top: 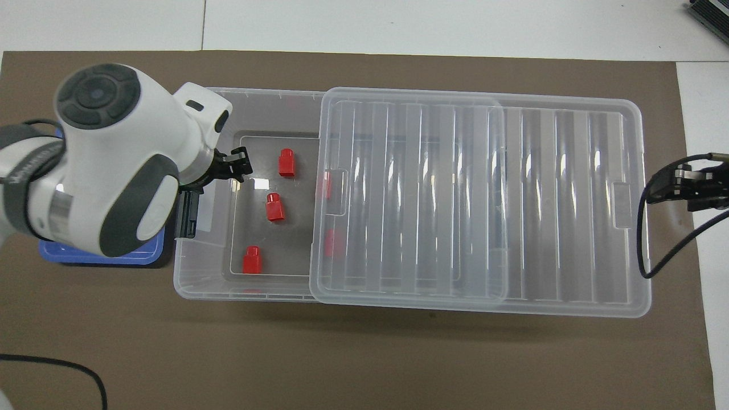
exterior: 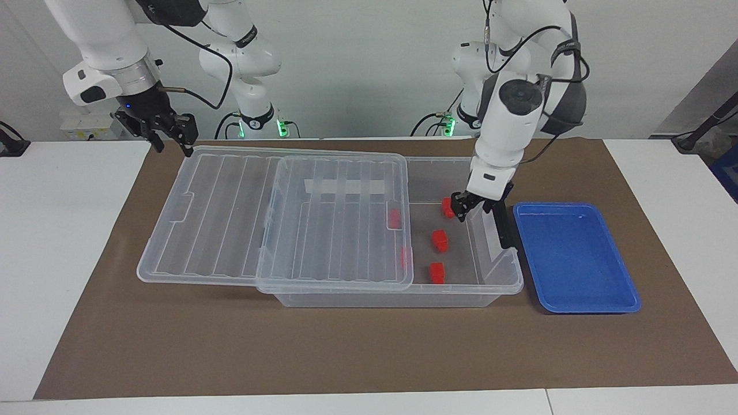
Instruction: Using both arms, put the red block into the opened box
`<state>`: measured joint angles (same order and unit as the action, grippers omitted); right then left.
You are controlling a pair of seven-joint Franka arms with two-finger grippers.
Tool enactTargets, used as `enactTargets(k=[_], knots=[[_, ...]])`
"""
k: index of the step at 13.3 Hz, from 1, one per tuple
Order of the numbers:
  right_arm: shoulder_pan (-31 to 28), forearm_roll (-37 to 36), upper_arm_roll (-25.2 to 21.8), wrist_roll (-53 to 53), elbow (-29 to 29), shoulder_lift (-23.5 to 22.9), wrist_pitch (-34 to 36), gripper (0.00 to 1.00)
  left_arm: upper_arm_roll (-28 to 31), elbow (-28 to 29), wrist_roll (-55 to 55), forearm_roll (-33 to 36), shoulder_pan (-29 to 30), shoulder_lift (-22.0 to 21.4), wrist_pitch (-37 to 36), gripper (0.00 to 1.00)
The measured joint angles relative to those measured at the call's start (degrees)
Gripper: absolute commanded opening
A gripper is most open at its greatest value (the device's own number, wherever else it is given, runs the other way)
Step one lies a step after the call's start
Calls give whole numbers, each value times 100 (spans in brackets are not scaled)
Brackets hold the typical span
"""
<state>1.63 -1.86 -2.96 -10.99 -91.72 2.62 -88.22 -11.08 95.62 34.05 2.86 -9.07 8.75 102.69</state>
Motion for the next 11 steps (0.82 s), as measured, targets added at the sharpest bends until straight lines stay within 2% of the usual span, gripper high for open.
enactTargets(k=[2, 4, 6, 8, 11], knots=[[-194, 0, -10, 2, -165, -3, -322, 0, 20, -608, -767, -193, 502, -143, -932, 72], [-367, 2, -18, 14, -468, -13, -831, 0, 72, -797, -1731, -312, 1108, -434, -1337, 100], [-500, 2, -26, 14, -938, -32, -1584, 0, 121, -771, -2609, -324, 1524, -657, -1580, 100], [-658, 2, -35, 53, -1392, -81, -2214, 0, 152, -704, -3075, -324, 1741, -705, -1610, 100], [-897, 2, -44, 242, -1671, -126, -2368, 0, 154, -525, -3262, -324, 1843, -831, -1697, 100]])
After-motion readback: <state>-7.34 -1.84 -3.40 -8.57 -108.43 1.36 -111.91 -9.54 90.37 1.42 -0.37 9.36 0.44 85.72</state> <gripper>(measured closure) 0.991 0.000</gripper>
